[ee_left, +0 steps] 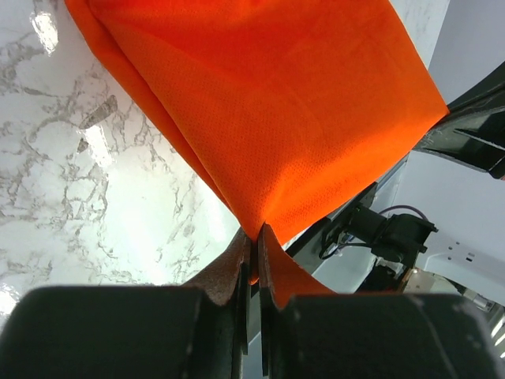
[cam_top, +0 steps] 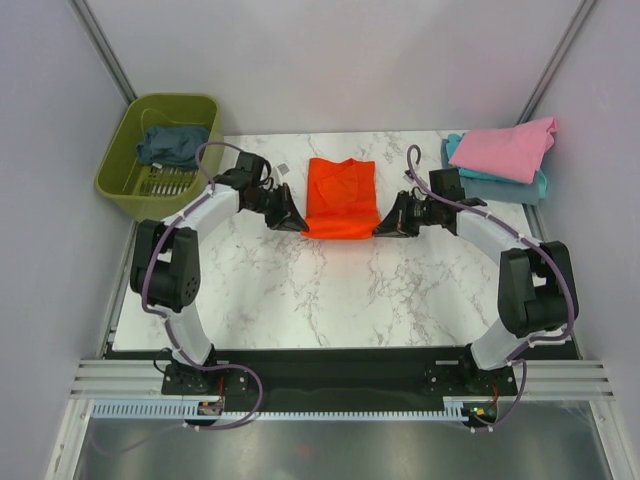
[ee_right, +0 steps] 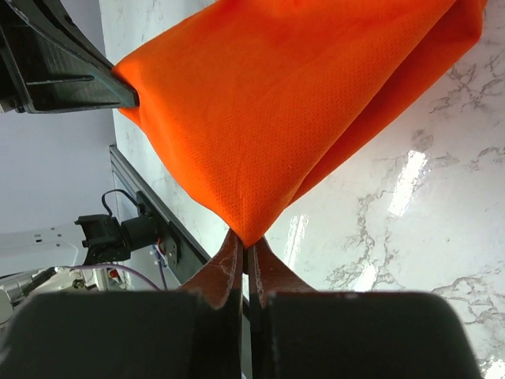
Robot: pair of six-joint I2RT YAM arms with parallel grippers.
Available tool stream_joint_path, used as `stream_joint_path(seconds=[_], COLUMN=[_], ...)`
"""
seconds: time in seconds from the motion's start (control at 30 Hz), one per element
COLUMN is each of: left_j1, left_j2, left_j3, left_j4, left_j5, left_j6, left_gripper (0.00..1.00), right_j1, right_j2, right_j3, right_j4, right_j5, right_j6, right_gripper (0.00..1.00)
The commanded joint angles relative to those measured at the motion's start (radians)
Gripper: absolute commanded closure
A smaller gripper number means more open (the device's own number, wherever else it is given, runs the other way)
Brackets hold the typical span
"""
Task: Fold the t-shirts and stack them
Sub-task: Fold the tshirt
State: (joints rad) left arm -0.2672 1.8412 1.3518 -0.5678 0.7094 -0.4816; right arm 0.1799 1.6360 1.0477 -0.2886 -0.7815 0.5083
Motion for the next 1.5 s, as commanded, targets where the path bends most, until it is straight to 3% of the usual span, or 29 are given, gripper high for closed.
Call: stream_joint_path(seconds=[0.0,0.37,0.4,0.53,0.83,1.47], left_j1=[0.002,-0.003,-0.003,0.0,-0.001,0.0], left_j2=[-0.086,-0.125,-0.125,-0.1,0.068,0.386], left_j3=[-0.016,0.069,0.082,0.128,0.271,0.621], left_j4=[0.008,0.008,0.009,-0.018,-0.006,0.062], left_j5=[-0.002,-0.002,-0.002,0.029,-0.057,-0.128], left_j6=[-0.009,-0.009,-0.067,-0.038,0.043,0.035], left_gripper=[0.91,0.91,0.98,0.98,0.98,0.98], right_j1=[-0.002,0.006,0.006,0.006,0.003,-0.002], right_j2=[-0.064,-0.096,-0.097,-0.078,0.082,0.431], right_j3=[-0.003,0.078,0.09,0.123,0.222,0.57], right_j4=[-0.001,-0.021,-0.02,-0.015,0.016,0.035], right_j5=[-0.012,0.028,0.034,0.06,0.111,0.143], right_j6=[0.015,0.015,0.009,-0.01,-0.068,-0.111], right_gripper=[1.0,1.0,1.0,1.0,1.0,1.0])
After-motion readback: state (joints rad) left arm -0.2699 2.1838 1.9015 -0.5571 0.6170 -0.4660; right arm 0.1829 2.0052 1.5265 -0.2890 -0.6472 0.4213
